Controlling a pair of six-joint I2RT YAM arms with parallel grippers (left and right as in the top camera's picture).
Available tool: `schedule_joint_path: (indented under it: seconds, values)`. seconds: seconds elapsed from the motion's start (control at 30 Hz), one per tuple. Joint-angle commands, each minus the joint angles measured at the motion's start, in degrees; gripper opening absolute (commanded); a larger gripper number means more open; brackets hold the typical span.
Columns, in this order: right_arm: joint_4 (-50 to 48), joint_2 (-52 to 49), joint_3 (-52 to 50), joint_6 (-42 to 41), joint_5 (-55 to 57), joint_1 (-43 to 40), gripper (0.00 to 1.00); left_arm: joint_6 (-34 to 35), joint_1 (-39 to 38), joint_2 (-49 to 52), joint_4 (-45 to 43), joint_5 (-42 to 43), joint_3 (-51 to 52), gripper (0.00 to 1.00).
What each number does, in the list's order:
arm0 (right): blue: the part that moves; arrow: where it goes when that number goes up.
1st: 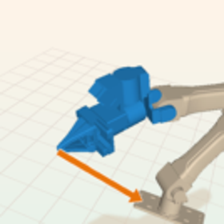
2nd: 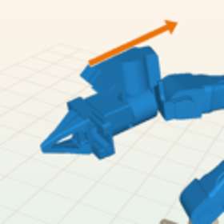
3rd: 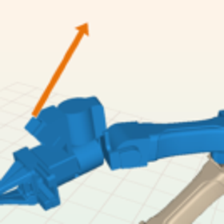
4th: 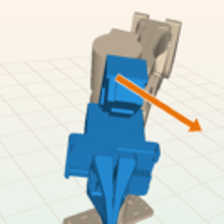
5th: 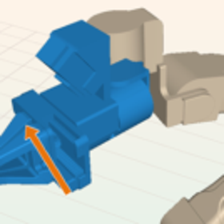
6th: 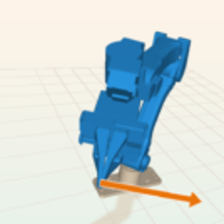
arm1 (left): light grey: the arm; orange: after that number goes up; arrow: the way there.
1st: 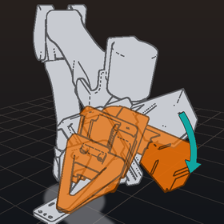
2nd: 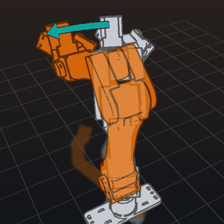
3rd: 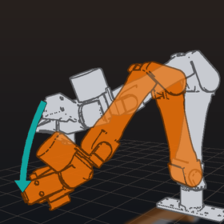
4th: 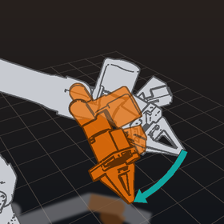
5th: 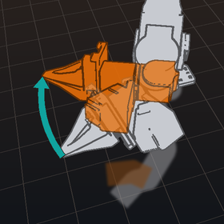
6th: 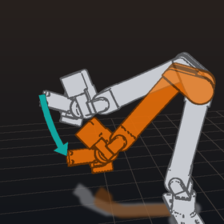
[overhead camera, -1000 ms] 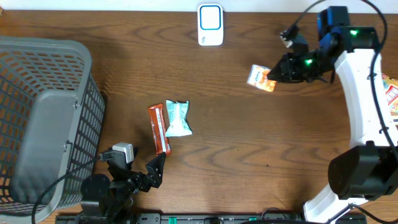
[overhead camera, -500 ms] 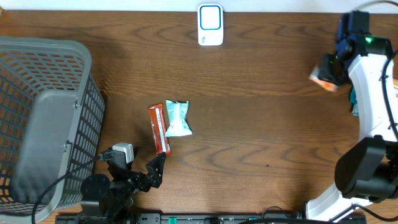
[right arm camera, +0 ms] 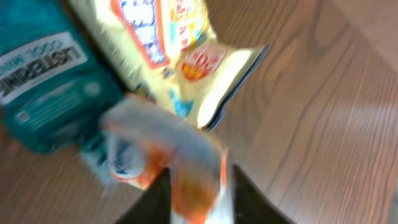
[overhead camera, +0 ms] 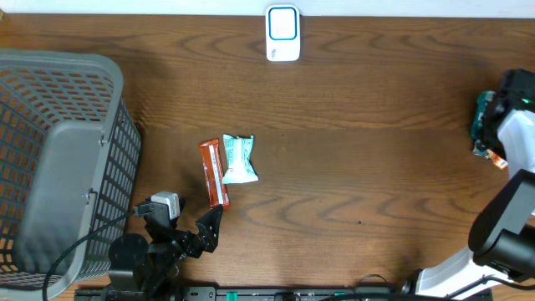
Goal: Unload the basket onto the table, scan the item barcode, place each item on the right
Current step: 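Move the orange box to the right table edge and release it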
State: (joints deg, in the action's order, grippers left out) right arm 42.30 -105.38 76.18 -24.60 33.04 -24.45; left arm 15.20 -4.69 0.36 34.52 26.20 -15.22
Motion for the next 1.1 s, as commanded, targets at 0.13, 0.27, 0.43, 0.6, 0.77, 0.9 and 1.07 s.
schedule_joint_path:
  seconds: [0.13, 0.27, 0.43, 0.6, 0.77, 0.9, 1.07]
  values:
    - [-0.1, 0.3, 2.0, -0.6, -6.0, -1.0, 0.50, 0.1, 0.2, -0.1, 0.0, -0.3, -0.2, 0.98]
    - [2.3, 0.5, 4.8, 2.0, -10.1, -1.0, 0.99, 0.1, 0.2, -0.1, 0.0, -0.3, -0.2, 0.98]
    - [7.5, 2.9, 10.3, 1.9, -18.3, -0.8, 0.99, 0.1, 0.2, -0.1, 0.0, -0.3, -0.2, 0.98]
    - [10.3, 8.4, 13.5, 1.9, -25.9, 0.1, 0.99, 0.1, 0.2, -0.1, 0.0, -0.3, -0.2, 0.98]
    - [10.4, 15.6, 13.5, 1.0, -39.5, 2.8, 0.99, 0.1, 0.2, -0.1, 0.0, -0.3, -0.2, 0.98]
    - [10.4, 17.4, 13.5, 0.9, -45.0, 7.4, 0.99, 0.1, 0.2, -0.1, 0.0, -0.3, -0.2, 0.98]
    - [10.7, 17.2, 12.6, 0.9, -47.6, 17.8, 0.99, 0.1, 0.2, -0.1, 0.0, -0.3, -0.2, 0.98]
